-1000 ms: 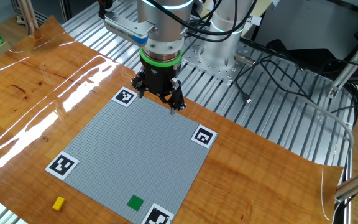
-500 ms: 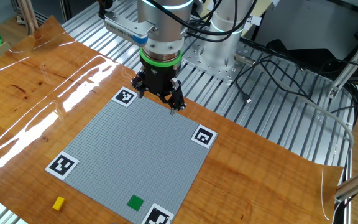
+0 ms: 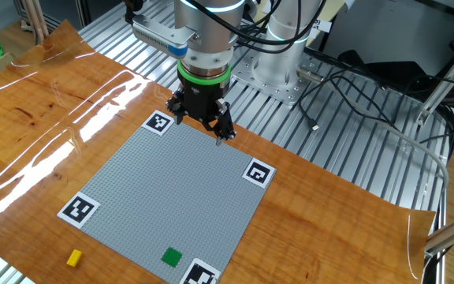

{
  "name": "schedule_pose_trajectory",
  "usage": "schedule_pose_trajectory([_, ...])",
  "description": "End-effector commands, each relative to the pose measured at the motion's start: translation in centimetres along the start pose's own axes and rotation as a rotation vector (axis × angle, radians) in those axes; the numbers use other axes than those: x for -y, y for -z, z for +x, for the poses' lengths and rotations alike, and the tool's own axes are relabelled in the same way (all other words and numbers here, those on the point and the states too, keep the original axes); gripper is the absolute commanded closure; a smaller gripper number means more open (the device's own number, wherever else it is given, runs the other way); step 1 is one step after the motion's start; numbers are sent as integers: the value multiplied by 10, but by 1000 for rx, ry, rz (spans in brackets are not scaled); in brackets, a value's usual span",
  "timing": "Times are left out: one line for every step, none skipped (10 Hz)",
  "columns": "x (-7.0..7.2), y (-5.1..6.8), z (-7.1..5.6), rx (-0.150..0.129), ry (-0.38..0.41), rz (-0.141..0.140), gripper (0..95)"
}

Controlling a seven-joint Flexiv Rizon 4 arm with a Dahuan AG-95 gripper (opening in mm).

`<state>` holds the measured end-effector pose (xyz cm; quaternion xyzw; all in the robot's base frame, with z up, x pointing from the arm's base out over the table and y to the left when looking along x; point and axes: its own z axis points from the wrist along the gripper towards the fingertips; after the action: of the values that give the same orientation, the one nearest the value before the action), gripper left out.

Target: Stack small Lego blocks one on top of the other

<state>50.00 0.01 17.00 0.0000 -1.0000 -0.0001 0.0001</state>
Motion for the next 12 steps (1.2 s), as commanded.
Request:
schedule_pose_trajectory([-1, -1, 1, -17, -116, -90, 950])
schedule_pose_trajectory([-2, -1, 2, -16, -118, -89, 950])
schedule_pose_trajectory([-6, -2, 5, -15, -127, -89, 950])
schedule_pose_trajectory([-8, -1, 6, -16, -130, -88, 950])
schedule_pose_trajectory([-10, -2, 6, -16, -131, -88, 950])
schedule_pose_trajectory([-12, -3, 6, -16, -133, -88, 950])
schedule_pose_trajectory([-13, -4, 6, -16, -137, -88, 950])
schedule_pose_trajectory([-15, -5, 6, -16, -140, -88, 950])
schedule_pose_trajectory([-16, -6, 5, -16, -144, -88, 950])
schedule_pose_trajectory([-17, -8, 5, -15, -147, -87, 950])
schedule_pose_trajectory([-18, -10, 4, -15, -153, -86, 950])
schedule_pose_trajectory([-20, -13, 3, -16, -177, -86, 950])
